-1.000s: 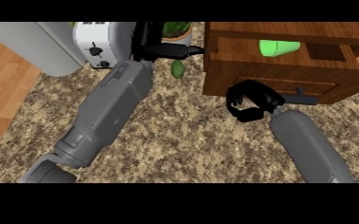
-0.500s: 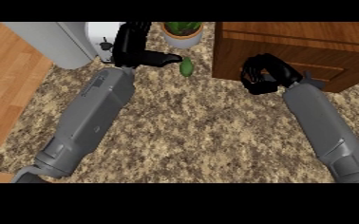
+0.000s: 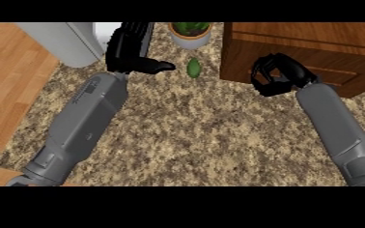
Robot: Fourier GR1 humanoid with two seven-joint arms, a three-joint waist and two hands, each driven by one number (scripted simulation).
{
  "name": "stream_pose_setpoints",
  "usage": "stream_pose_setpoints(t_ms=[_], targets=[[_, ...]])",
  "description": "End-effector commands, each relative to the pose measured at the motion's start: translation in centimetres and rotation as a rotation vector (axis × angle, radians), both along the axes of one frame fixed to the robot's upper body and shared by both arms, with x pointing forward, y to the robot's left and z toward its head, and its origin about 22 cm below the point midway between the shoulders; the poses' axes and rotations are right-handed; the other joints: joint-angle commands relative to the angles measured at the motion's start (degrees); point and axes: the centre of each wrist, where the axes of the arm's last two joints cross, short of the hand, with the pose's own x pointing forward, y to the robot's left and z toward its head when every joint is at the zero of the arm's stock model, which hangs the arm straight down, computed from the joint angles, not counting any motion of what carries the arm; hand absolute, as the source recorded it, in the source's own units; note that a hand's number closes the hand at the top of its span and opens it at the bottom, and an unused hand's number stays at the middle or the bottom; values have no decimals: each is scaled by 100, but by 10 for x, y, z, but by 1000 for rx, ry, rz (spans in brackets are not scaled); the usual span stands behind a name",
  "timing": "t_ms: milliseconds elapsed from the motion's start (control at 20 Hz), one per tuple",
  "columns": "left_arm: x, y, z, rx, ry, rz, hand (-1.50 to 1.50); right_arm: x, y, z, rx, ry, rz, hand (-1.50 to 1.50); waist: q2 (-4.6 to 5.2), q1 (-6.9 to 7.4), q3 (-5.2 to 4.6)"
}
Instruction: Pick up the cup, place it into the drawer and close the drawer
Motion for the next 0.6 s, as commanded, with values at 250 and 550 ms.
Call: stream_pose_setpoints(t_ms=[250, 550], targets=[[-3, 6, 2, -21, -2, -44, -150, 29, -36, 90, -14, -169, -175, 150, 121, 313, -47], [-7, 9, -5, -27, 4, -55, -150, 25, -47, 95, 12, -163, -165, 150, 154, 350, -50]])
